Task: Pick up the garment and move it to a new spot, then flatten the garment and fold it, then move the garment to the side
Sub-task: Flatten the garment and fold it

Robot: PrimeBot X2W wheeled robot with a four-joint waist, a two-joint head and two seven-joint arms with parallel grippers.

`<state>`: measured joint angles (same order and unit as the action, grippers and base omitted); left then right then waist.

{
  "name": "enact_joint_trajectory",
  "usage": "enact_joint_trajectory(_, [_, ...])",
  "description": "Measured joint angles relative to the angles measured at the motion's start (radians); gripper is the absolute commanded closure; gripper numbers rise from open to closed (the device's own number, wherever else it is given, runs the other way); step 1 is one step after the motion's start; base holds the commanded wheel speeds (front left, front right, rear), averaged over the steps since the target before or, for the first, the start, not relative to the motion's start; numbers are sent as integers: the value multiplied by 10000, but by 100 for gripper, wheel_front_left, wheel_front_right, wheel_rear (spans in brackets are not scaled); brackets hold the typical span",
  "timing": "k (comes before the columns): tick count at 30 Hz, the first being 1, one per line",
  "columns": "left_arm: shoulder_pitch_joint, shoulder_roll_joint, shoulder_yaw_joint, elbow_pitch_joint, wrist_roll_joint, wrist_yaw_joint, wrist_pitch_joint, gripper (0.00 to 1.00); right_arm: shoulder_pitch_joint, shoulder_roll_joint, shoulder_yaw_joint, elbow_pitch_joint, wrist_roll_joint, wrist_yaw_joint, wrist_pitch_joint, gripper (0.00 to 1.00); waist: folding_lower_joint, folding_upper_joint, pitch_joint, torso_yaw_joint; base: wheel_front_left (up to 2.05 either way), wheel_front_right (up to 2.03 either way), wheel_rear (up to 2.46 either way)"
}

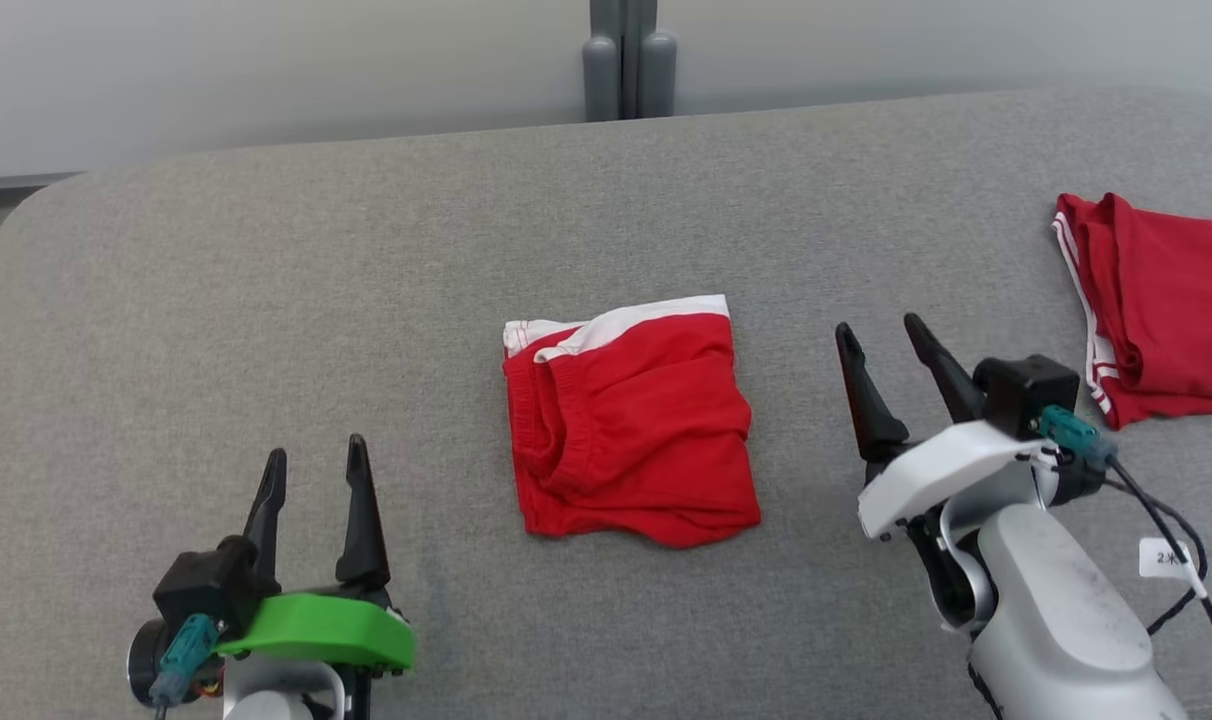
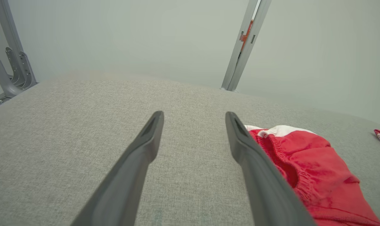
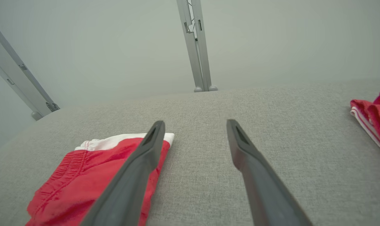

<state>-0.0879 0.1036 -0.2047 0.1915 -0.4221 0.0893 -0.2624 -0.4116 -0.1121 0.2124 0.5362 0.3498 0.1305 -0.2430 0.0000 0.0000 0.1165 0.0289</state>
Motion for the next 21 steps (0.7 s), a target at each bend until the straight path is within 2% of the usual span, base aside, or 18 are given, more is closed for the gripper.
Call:
enact_joint_trajectory(10, [1059, -165, 677, 119, 451, -247, 2, 0, 1611, 552, -905, -1306, -980, 2, -140, 0, 0, 0, -538, -346, 0, 0, 0])
enact_joint_trajectory(21, [1350, -320, 886, 81, 644, -418, 0, 0, 2165, 621, -842, -1793, -989, 2, -82, 0, 0, 0, -876, -224, 0, 0, 0])
